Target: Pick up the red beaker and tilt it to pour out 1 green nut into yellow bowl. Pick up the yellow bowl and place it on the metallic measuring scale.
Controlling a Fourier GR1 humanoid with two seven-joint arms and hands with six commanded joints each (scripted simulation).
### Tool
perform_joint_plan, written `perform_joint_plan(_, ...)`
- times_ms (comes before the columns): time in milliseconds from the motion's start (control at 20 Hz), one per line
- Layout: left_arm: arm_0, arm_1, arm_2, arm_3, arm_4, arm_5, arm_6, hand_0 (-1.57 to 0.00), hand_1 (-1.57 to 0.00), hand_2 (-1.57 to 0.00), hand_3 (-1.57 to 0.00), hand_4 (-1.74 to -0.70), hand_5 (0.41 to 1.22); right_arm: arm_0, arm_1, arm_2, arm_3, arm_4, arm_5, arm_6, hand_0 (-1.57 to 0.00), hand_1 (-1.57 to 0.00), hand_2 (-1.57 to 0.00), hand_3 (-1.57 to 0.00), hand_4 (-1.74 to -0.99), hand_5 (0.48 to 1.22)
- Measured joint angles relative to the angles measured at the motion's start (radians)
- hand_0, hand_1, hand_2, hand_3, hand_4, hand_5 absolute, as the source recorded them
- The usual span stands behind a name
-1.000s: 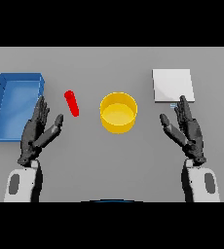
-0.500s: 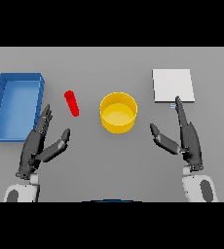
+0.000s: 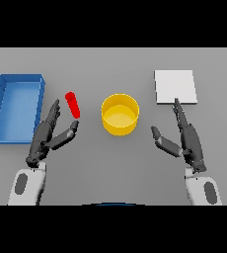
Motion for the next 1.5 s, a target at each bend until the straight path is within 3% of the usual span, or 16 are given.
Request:
perform_joint_plan(200,-0.126,0.022,0.041,0.165,0.0,-0.01,-0.041,0.0,0.0,0.0,0.0,-1.18,0.636,0.008,0.008,0.001,-0.004,-0.005,-0.001,-0.008,0.0,0.0,0.0,0.0,-1.229,0.626)
perform_joint_plan(450,-0.234,0.011,0.05,0.274,-0.015,-0.002,-0.095,0.0,0.0,0.0,0.0,-1.2,0.654,-0.004,-0.009,-0.016,0.016,-0.017,0.009,-0.005,0.0,0.0,0.0,0.0,-1.229,0.628)
perform_joint_plan(650,-0.314,0.017,0.063,0.366,-0.039,0.018,-0.072,0.0,0.0,0.0,0.0,-1.2,0.664,0.004,0.001,-0.011,0.0,-0.019,0.007,-0.002,0.0,0.0,0.0,0.0,-1.233,0.634)
perform_joint_plan(900,-0.4,0.001,0.095,0.483,-0.043,0.054,-0.099,0.0,0.0,0.0,0.0,-1.23,0.687,0.009,-0.005,-0.012,-0.019,-0.014,0.001,0.004,0.0,0.0,0.0,0.0,-1.242,0.642)
perform_joint_plan(1150,-0.453,-0.032,0.154,0.595,0.013,0.058,-0.222,0.0,-0.01,-0.05,-0.04,-1.33,0.738,-0.003,-0.008,-0.026,-0.013,-0.032,0.005,0.038,0.0,0.0,0.0,0.0,-1.244,0.644)
perform_joint_plan(1250,-0.46,-0.05,0.168,0.644,0.018,0.073,-0.253,-0.21,-0.23,-0.29,-0.25,-1.4,0.787,0.01,-0.011,-0.026,-0.016,-0.033,0.008,0.015,0.0,0.0,0.0,0.0,-1.24,0.645)
perform_joint_plan(1350,-0.487,-0.064,0.181,0.676,0.013,0.109,-0.282,-0.55,-0.59,-0.66,-0.73,-1.47,0.943,0.014,-0.009,-0.021,-0.024,-0.026,0.005,0.008,0.0,0.0,0.0,0.0,-1.237,0.648)
perform_joint_plan(1400,-0.489,-0.065,0.183,0.679,0.003,0.137,-0.28,-0.76,-0.78,-0.84,-0.88,-1.52,0.999,0.023,-0.001,-0.01,-0.026,-0.024,0.008,0.005,0.0,0.0,0.0,0.0,-1.239,0.648)
perform_joint_plan(1500,-0.498,-0.065,0.158,0.682,-0.05,0.176,-0.266,-1.05,-1.07,-1.11,-1.06,-1.59,1.079,0.025,-0.007,-0.019,-0.029,-0.032,0.01,0.011,0.0,0.0,0.0,0.0,-1.239,0.648)
